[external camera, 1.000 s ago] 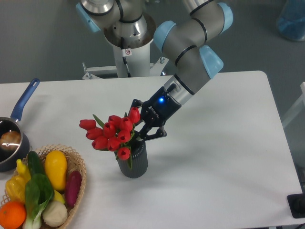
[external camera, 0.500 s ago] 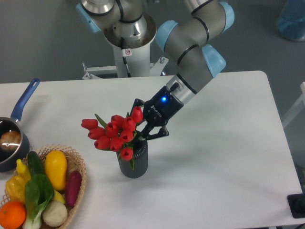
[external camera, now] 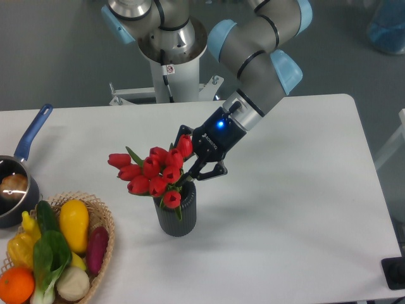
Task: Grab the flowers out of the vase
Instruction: 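Lift the gripped tulips straight up out of the black vase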
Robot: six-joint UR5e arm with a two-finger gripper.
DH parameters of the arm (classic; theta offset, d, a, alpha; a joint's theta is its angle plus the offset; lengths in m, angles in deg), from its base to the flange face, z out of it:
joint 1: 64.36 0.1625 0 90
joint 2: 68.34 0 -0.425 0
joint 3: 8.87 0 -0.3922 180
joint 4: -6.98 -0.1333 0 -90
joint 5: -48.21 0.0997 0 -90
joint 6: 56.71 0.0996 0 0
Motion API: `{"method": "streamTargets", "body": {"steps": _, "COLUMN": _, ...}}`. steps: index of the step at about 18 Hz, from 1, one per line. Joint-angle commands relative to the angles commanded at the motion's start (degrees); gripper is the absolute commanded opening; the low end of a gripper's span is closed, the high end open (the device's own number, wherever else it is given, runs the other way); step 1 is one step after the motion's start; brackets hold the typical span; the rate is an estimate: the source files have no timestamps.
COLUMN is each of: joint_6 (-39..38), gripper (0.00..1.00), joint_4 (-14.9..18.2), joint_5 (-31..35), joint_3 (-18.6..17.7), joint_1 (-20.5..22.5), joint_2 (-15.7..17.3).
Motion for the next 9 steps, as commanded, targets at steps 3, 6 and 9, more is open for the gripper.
{"method": "streamTargets", "body": {"steps": 3, "joint_6": -3.6, "gripper": 0.34, "joint_4": 0.0, "joint_5": -0.7, "joint_3": 0.1, "joint_1": 0.2, "joint_2": 2.1}}
{"method": "streamTargets", "body": {"steps": 6, "joint_6": -7.1, "gripper": 0.34, "joint_4": 0.0, "joint_5": -2.0, "joint_3": 0.1, "joint_1": 1.6, "joint_2": 4.9}}
{"method": "streamTargets", "body": {"steps": 9, "joint_6": -12.6, "gripper": 0.34, "joint_4": -0.1, "joint_5": -3.5, "joint_3": 0.7, "joint_1": 1.9, "joint_2": 6.7}}
